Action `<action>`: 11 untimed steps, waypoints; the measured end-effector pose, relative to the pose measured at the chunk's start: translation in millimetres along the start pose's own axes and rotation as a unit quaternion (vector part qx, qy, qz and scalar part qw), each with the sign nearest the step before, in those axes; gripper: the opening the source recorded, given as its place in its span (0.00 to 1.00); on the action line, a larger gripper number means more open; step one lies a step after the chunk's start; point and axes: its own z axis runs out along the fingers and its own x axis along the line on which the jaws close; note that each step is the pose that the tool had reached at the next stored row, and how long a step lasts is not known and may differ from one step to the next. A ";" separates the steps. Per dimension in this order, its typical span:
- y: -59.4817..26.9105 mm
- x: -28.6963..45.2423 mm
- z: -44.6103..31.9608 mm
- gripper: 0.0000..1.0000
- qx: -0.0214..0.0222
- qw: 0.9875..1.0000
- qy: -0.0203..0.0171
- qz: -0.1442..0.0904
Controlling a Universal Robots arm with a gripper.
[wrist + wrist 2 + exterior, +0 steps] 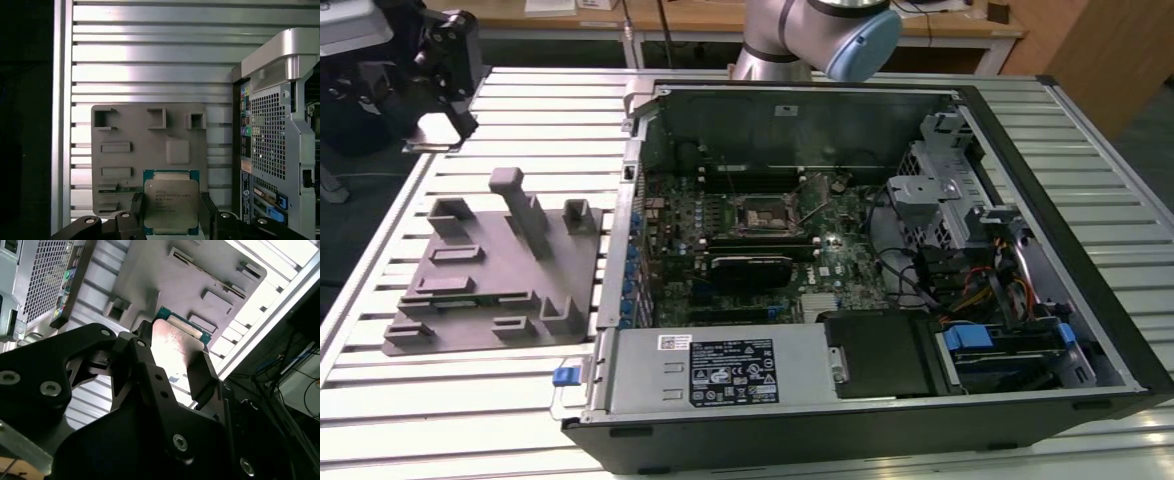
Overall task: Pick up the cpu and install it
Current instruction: 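Pick up the cpu and move it towards the insertion slot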
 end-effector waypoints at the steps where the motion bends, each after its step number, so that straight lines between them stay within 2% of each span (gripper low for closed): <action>1: 0.0 -0.4 0.1 0.53 0.000 1.000 0.000 0.003; 11: 0.2 -10.0 0.7 0.53 0.001 1.000 0.000 0.012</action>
